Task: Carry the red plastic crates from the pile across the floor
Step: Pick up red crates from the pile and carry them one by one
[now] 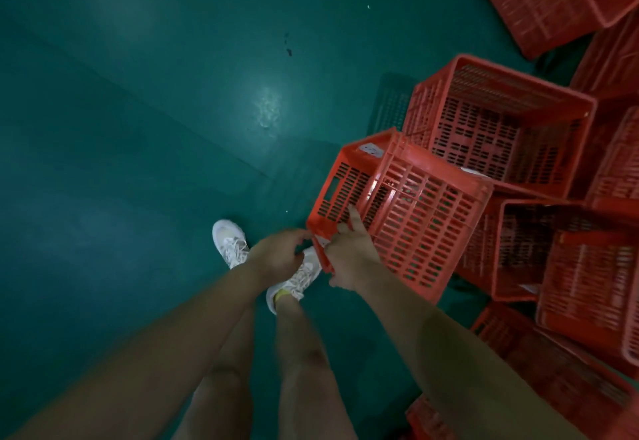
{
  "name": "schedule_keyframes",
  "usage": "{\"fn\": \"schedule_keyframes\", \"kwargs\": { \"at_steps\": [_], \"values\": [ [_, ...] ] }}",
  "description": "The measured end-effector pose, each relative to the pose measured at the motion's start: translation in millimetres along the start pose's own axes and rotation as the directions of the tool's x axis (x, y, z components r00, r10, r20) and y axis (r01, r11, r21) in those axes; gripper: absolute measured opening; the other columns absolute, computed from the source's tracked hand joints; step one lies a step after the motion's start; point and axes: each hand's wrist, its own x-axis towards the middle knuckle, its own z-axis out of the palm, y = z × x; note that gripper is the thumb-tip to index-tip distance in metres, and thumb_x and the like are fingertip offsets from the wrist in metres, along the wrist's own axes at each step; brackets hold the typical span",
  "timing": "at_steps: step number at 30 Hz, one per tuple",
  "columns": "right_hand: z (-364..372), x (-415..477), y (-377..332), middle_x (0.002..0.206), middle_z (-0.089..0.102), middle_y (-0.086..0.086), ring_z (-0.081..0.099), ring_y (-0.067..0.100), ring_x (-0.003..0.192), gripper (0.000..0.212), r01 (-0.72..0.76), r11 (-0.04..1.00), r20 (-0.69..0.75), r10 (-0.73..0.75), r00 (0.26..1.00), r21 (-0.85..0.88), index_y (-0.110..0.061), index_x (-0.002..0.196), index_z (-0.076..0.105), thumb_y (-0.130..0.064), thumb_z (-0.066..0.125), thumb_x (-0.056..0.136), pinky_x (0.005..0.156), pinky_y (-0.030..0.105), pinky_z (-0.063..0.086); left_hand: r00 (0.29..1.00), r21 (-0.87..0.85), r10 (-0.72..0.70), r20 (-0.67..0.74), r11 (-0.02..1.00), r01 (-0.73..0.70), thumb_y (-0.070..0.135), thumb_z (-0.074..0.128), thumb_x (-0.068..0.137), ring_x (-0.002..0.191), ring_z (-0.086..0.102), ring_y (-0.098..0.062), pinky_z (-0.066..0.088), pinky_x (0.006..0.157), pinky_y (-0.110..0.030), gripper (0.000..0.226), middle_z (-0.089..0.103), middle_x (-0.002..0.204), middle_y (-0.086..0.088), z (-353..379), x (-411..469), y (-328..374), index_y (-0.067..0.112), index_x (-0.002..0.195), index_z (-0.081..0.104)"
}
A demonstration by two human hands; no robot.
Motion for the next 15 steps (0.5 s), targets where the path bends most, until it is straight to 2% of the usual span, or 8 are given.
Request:
{"fn": "schedule_keyframes", "kwargs": {
  "at_steps": [3, 6, 10, 12, 15],
  "values": [
    [-6.9, -13.5, 12.2, 0.125, 0.061, 0.001, 0.041, 0.029, 0.127, 0.063, -0.054, 0.998, -0.047, 0.054, 0.997, 0.015, -0.022, 0.131, 0.056, -0.049, 0.068, 0.075, 0.118, 0.05, 0.0, 1.0, 0.011, 0.001, 0.011, 1.0, -0.001, 0.006, 0.054, 0.089, 0.118, 0.058, -0.024, 0.047, 0.096, -0.034, 0.044, 0.06, 0.131, -0.008, -3.1, -6.9, 7.8, 0.014, 0.132, 0.055],
    [-23.5, -34.8, 26.1, 0.121, 0.062, -0.001, 0.045, 0.025, 0.121, 0.048, -0.049, 0.999, -0.089, 0.048, 0.995, -0.016, -0.022, 0.125, 0.058, -0.037, 0.066, 0.08, 0.115, 0.041, 0.012, 1.0, 0.026, 0.013, 0.01, 1.0, -0.014, 0.016, 0.054, 0.086, 0.114, 0.059, -0.024, 0.049, 0.094, -0.038, 0.042, 0.062, 0.127, -0.004, -12.9, -18.2, 22.2, 0.024, 0.127, 0.057],
    [-52.3, -52.2, 35.3, 0.12, 0.063, 0.0, 0.048, 0.024, 0.119, 0.035, -0.09, 0.996, -0.107, 0.089, 0.99, -0.005, -0.018, 0.118, 0.063, -0.03, 0.059, 0.085, 0.114, 0.042, 0.015, 0.999, 0.016, 0.044, 0.015, 0.999, -0.044, 0.041, 0.044, 0.074, 0.108, 0.062, -0.024, 0.052, 0.089, -0.041, 0.045, 0.065, 0.12, 0.0, -17.6, -17.5, 18.1, 0.036, 0.118, 0.054],
    [-66.4, -60.7, 39.9, 0.124, 0.061, 0.0, 0.047, 0.024, 0.121, 0.04, -0.129, 0.99, -0.14, 0.137, 0.981, 0.064, -0.015, 0.122, 0.062, -0.027, 0.057, 0.084, 0.116, 0.043, 0.016, 0.998, 0.05, 0.063, 0.002, 0.997, -0.063, 0.038, 0.05, 0.075, 0.112, 0.06, -0.025, 0.05, 0.093, -0.04, 0.047, 0.063, 0.125, -0.003, -33.8, -31.9, 32.2, 0.034, 0.121, 0.054],
    [-95.5, -75.9, 45.8, 0.124, 0.058, 0.003, 0.045, 0.026, 0.122, 0.04, -0.147, 0.976, -0.183, 0.176, 0.967, 0.164, -0.014, 0.123, 0.06, -0.025, 0.058, 0.085, 0.118, 0.042, 0.017, 0.995, 0.115, 0.082, -0.049, 0.99, -0.076, 0.02, 0.06, 0.085, 0.126, 0.05, -0.026, 0.041, 0.102, -0.035, 0.056, 0.052, 0.138, -0.008, -61.7, -54.9, 50.8, 0.021, 0.139, 0.046]
  ]
}}
